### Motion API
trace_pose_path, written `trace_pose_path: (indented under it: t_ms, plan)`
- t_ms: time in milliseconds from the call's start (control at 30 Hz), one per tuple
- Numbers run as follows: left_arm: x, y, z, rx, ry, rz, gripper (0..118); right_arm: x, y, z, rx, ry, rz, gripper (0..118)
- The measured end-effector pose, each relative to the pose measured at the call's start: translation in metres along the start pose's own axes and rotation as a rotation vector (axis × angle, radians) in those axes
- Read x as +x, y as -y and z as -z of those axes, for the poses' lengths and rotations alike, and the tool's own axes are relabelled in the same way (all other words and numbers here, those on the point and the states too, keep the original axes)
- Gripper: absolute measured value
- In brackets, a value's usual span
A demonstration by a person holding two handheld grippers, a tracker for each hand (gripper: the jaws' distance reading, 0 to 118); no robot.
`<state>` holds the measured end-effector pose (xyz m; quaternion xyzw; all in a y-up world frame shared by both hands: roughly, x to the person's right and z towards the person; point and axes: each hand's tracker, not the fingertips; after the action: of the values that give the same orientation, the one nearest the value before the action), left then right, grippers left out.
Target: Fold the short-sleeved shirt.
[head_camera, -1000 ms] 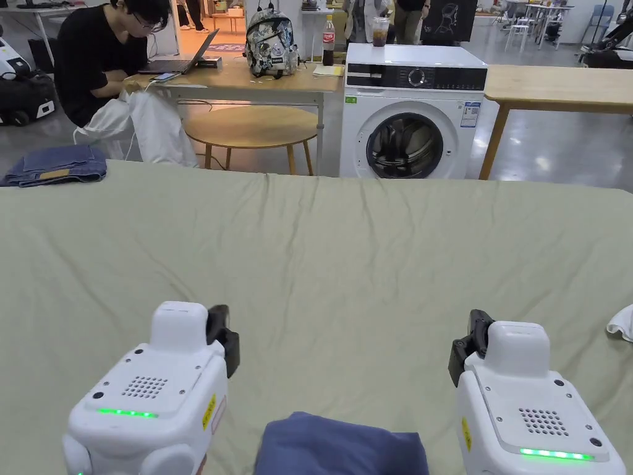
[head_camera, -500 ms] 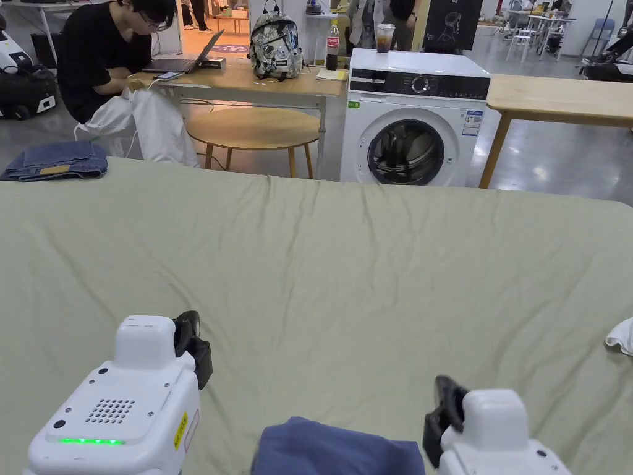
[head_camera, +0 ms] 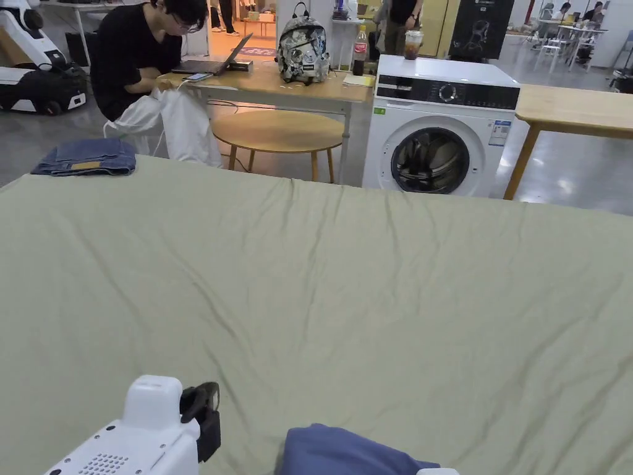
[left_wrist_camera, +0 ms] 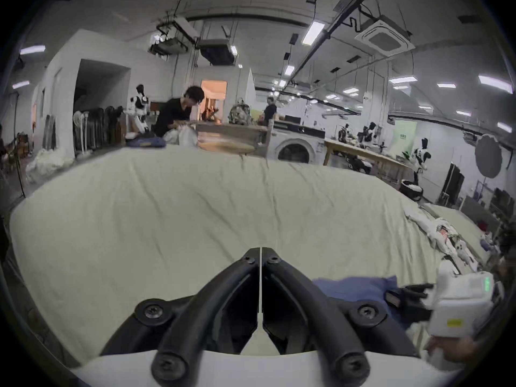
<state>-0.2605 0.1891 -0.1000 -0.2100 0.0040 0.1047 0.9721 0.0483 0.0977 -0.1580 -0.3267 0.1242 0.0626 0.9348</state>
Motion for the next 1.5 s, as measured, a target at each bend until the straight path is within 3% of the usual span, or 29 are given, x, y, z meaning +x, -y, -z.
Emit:
trace_pose_path:
  t_ms: [233,367,400,467,500,600,667,800,900,967,1067,1167,1200,1500]
  plan:
    - [-0.017,0.021,0.006,-0.192,0.112,-0.059,0,0.007,-0.008,-0.001,0.0,0.004,0.069,0]
    - [-0.033,0.024,0.028,-0.316,0.275,-0.183,1,0.009,-0.006,0.0,-0.007,0.005,0.072,0]
    - [-0.038,0.025,0.037,-0.357,0.315,-0.235,10,0.009,-0.006,0.0,-0.007,0.005,0.07,0]
    - [-0.044,0.025,0.056,-0.436,0.383,-0.316,48,0.008,-0.006,-0.001,-0.012,0.007,0.063,0]
    - [-0.038,0.023,0.062,-0.458,0.439,-0.347,60,0.008,-0.006,-0.001,-0.013,0.007,0.062,0]
    - [-0.037,0.027,0.091,-0.554,0.54,-0.404,74,0.007,-0.005,0.0,-0.016,0.007,0.055,0]
    - [-0.033,0.036,0.112,-0.63,0.616,-0.442,76,0.008,-0.004,-0.001,-0.016,0.008,0.051,0]
    - [-0.021,0.059,0.148,-0.761,0.747,-0.525,76,0.007,-0.004,-0.001,-0.015,0.009,0.048,0]
    - [-0.016,0.065,0.159,-0.738,0.802,-0.59,73,0.008,-0.003,-0.002,-0.014,0.009,0.051,0]
    - [-0.017,0.07,0.159,-0.718,0.792,-0.607,42,0.009,-0.002,-0.002,-0.014,0.01,0.053,0]
    - [-0.016,0.072,0.148,-0.721,0.747,-0.637,29,0.011,-0.001,-0.003,-0.012,0.002,0.059,0]
    - [-0.013,0.072,0.148,-0.72,0.78,-0.747,26,0.01,-0.001,-0.003,-0.008,0.004,0.049,0]
    - [-0.014,0.071,0.149,-0.705,0.792,-0.696,26,0.009,-0.001,-0.004,-0.008,0.006,0.049,0]
    - [-0.02,0.072,0.137,-0.683,0.833,-0.721,23,0.008,-0.007,-0.008,0.007,0.02,0.023,0]
